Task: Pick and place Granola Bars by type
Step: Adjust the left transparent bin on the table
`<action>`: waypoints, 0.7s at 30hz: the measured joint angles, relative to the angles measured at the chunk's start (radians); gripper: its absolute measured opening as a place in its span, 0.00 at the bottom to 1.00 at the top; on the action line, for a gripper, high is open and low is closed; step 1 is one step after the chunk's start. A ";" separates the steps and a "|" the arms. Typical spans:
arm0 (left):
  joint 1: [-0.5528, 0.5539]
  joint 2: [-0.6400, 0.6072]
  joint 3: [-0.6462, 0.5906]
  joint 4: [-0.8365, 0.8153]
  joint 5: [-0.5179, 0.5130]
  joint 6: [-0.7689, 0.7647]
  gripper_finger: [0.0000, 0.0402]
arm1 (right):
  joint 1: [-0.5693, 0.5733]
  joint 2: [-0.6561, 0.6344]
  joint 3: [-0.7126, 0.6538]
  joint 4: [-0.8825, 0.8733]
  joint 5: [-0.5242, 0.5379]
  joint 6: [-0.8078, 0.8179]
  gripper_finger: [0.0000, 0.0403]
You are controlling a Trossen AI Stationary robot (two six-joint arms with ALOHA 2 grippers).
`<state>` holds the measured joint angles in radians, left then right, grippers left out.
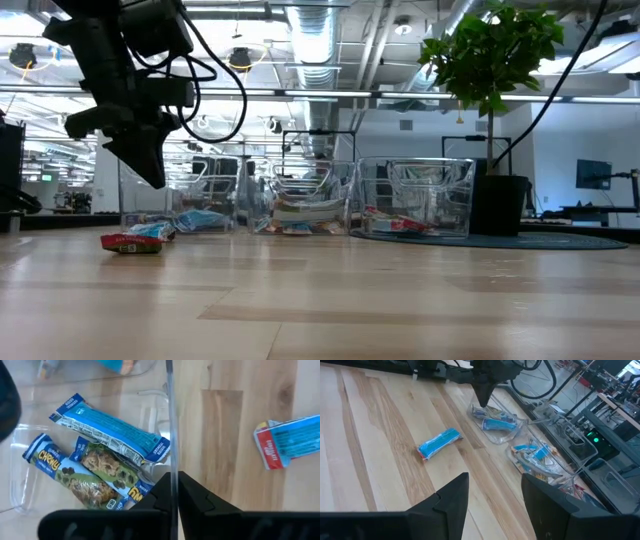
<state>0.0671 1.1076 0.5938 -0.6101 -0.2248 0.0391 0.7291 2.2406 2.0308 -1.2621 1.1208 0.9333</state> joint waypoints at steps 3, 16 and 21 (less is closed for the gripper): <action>0.015 0.000 0.000 -0.001 -0.020 -0.001 0.04 | 0.003 0.000 0.000 0.000 -0.001 0.000 0.44; 0.070 0.000 0.000 0.000 -0.007 0.000 0.05 | 0.004 0.000 0.000 0.003 -0.007 0.001 0.44; 0.070 0.000 0.000 0.000 -0.005 0.000 0.05 | 0.004 0.000 0.000 0.003 -0.007 0.001 0.44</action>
<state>0.1375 1.1076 0.5938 -0.6102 -0.2302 0.0395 0.7334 2.2406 2.0308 -1.2587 1.1137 0.9340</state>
